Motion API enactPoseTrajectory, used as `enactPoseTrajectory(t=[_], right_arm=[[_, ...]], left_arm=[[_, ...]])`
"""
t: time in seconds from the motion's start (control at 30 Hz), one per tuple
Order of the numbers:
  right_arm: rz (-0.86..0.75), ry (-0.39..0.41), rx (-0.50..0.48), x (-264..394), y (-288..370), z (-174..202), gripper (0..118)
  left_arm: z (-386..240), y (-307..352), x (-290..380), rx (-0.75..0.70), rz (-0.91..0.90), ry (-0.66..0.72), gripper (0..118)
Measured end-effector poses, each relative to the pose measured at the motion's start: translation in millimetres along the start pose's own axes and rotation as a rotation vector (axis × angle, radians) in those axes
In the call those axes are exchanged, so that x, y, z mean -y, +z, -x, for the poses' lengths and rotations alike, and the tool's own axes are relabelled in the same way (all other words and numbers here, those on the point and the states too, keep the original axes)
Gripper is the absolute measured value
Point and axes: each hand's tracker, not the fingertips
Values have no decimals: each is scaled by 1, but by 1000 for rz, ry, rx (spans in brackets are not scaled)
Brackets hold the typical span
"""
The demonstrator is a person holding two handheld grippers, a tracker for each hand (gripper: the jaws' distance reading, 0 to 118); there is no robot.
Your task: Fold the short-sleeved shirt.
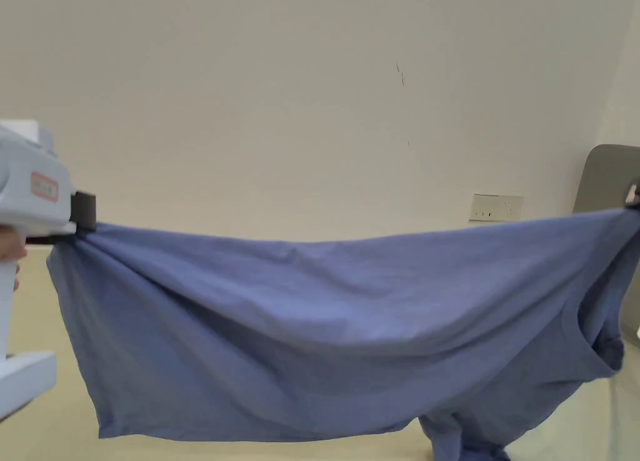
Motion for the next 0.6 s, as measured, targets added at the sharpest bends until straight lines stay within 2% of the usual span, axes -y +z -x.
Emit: enactPoseTrajectory(t=[0.07, 0.13, 0.23, 0.3, 0.4, 0.53, 0.6], right_arm=[[48, -21, -22, 24, 7, -16, 8], [97, -28, -40, 50, 19, -31, 8], [166, -5, -56, 93, 43, -49, 8], [203, 3, -56, 126, 60, -63, 8], [287, -32, -66, 170, 86, -82, 8], [358, -65, -58, 220, 130, -103, 8], [380, -84, -66, 242, 160, -112, 8]], left_arm=[[14, 3, 25, 17, 33, 38, 5], [24, 10, 52, 11, 71, 14, 5], [34, 27, 93, 24, 161, -17, 5], [44, 41, 123, 55, 219, 38, 5], [50, 67, 166, 88, 313, 57, 5], [49, 102, 218, 73, 379, -38, 5], [55, 119, 237, 69, 384, -5, 5]])
